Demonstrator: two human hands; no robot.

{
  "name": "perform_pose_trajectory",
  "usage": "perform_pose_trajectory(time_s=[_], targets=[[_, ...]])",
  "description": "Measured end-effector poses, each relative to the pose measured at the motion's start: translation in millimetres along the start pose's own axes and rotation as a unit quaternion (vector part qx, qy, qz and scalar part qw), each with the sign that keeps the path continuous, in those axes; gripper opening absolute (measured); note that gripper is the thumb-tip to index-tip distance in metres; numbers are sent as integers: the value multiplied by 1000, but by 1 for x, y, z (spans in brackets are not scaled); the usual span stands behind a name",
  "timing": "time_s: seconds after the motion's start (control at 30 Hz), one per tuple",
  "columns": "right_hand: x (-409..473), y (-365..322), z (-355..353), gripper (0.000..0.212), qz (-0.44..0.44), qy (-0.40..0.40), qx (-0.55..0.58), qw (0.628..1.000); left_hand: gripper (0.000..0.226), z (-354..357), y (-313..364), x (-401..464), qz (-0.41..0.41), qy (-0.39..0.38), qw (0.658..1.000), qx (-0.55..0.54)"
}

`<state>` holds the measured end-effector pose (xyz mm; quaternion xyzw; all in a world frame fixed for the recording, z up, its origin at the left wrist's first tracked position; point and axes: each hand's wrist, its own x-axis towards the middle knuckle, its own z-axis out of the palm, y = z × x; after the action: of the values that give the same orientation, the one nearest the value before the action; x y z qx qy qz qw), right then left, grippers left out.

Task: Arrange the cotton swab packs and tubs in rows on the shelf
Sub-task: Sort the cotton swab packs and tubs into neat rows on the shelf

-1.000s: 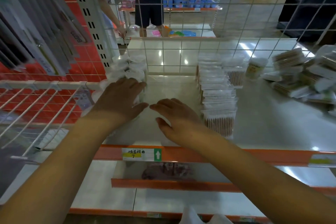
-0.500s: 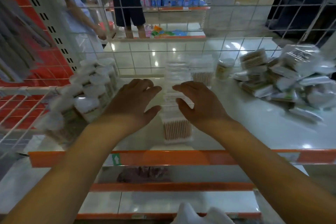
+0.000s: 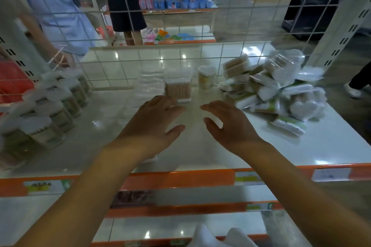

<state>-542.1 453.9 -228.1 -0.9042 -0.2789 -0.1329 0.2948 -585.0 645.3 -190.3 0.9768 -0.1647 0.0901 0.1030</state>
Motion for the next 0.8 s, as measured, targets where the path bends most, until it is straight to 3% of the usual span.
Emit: perform_pose_trajectory(time_s=[0.17,0.43,0.53,0.63,0.8], targets=[[-13,32,-15,30,6,4,-1,1000,48,19,30,17,-3,-15,1000,-19],[-31,79,-25,31,24,42,-49,998,53,51,62,41,17,-25,999,-40],[-31,95,-22,37,58,19,-67,996,49,71,64,54,14,-34,998,-43],[-26,113,-12,48,30,26,-120,992,47,90,64,69,6,-36,998,-44],[-8,129,-1,47,4,6,-186,983,44,103,63,91,-15,-42,999,-18]])
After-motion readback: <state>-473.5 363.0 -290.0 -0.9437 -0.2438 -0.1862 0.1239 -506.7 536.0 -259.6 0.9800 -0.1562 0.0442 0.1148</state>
